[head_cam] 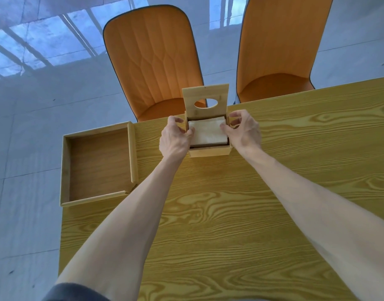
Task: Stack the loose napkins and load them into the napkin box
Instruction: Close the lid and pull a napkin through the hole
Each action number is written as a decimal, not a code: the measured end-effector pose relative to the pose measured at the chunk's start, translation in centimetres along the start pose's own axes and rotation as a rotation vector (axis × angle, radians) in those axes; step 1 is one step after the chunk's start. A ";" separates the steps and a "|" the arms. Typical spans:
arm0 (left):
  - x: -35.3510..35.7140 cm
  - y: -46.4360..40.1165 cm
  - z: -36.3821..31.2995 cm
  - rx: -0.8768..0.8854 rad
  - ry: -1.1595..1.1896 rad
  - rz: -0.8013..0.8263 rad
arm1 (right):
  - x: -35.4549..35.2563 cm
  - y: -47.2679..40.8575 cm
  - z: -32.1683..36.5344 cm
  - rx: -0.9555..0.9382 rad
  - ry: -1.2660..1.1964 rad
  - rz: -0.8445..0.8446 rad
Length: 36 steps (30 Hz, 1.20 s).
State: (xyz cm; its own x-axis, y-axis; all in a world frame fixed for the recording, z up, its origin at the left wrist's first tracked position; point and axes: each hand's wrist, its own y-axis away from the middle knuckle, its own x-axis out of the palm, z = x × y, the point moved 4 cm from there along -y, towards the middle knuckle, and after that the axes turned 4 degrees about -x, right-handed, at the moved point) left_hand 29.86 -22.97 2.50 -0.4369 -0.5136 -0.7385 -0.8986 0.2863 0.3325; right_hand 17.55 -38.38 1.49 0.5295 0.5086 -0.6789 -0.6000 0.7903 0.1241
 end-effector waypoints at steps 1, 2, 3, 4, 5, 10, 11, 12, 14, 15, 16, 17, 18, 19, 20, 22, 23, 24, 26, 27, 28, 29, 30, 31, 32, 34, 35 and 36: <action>-0.1 -0.1 -0.1 0.008 -0.007 0.016 | -0.2 -0.2 0.0 -0.008 -0.011 0.010; -0.2 -0.3 -0.2 0.019 -0.014 0.031 | -0.5 -0.5 0.1 -0.017 -0.028 0.011; -0.4 -0.5 -0.3 0.035 -0.018 0.038 | -1.0 -0.8 0.3 -0.026 -0.050 0.001; -0.7 -0.7 -0.4 0.054 -0.015 0.038 | -1.5 -1.2 0.6 -0.038 -0.076 -0.018; -1.1 -0.9 -0.6 0.073 -0.010 0.029 | -2.1 -1.6 1.1 -0.054 -0.099 -0.045; -4.1 -1.7 -2.8 0.276 -0.043 -0.129 | -4.7 -3.2 4.5 -0.281 -0.024 -0.088; -4.6 -1.7 -3.4 0.335 -0.069 -0.148 | -4.9 -3.3 5.2 -0.330 0.014 -0.063; -5.0 -1.7 -4.0 0.389 -0.105 -0.148 | -4.9 -3.3 5.6 -0.373 0.054 -0.034; -5.2 -1.7 -4.8 0.476 -0.182 -0.101 | -4.7 -3.2 6.2 -0.441 0.129 0.018; -5.1 -1.6 -5.0 0.502 -0.214 -0.067 | -4.6 -3.0 6.3 -0.466 0.156 0.032; -5.0 -1.4 -5.1 0.518 -0.235 -0.039 | -4.5 -2.7 6.4 -0.486 0.173 0.035; -4.9 -1.1 -5.0 0.531 -0.245 -0.023 | -4.5 -2.4 6.4 -0.502 0.181 0.026; -4.7 -0.7 -4.8 0.543 -0.249 -0.019 | -4.6 -2.2 6.4 -0.510 0.181 0.010; -4.6 -0.4 -4.6 0.556 -0.250 -0.025 | -4.7 -1.9 6.3 -0.516 0.177 -0.009; -4.6 -0.1 -4.3 0.569 -0.252 -0.035 | -4.8 -1.7 6.2 -0.520 0.174 -0.025; -4.6 0.6 -3.6 0.587 -0.267 -0.045 | -4.9 -1.1 5.9 -0.538 0.177 -0.043; -4.7 1.0 -3.2 0.600 -0.278 -0.044 | -5.0 -0.7 5.7 -0.548 0.181 -0.044; -4.7 1.4 -2.8 0.619 -0.288 -0.047 | -5.0 -0.4 5.4 -0.557 0.187 -0.042; -4.9 2.3 -2.0 0.663 -0.308 -0.064 | -5.0 0.6 4.8 -0.572 0.200 -0.032; -4.9 2.8 -1.6 0.682 -0.317 -0.069 | -4.9 1.1 4.5 -0.582 0.209 -0.024; -4.8 3.2 -1.1 0.698 -0.327 -0.066 | -4.8 1.7 4.2 -0.590 0.224 -0.015; -4.7 3.5 -0.7 0.712 -0.341 -0.059 | -4.7 2.3 4.0 -0.597 0.241 -0.008; -4.6 3.7 -0.3 0.724 -0.360 -0.051 | -4.6 2.8 3.7 -0.601 0.259 0.001; -4.4 3.9 0.1 0.733 -0.382 -0.042 | -4.5 3.3 3.4 -0.604 0.276 0.011; -4.3 4.1 0.5 0.737 -0.404 -0.034 | -4.4 3.9 3.1 -0.608 0.295 0.021; -3.9 4.6 1.0 0.746 -0.451 -0.020 | -4.1 4.8 2.3 -0.611 0.327 0.040; -3.7 4.8 1.3 0.754 -0.477 -0.014 | -3.9 5.2 2.1 -0.608 0.336 0.050; -3.4 5.1 1.5 0.765 -0.504 -0.007 | -3.8 5.5 1.8 -0.603 0.343 0.055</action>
State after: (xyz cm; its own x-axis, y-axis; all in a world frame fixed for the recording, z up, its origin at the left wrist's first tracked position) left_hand 26.85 -18.52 5.82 -0.2009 -0.1552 -0.9672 -0.5507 0.8345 -0.0195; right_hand 13.33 -35.34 6.06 0.3285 0.3274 -0.8859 -0.9017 0.3878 -0.1910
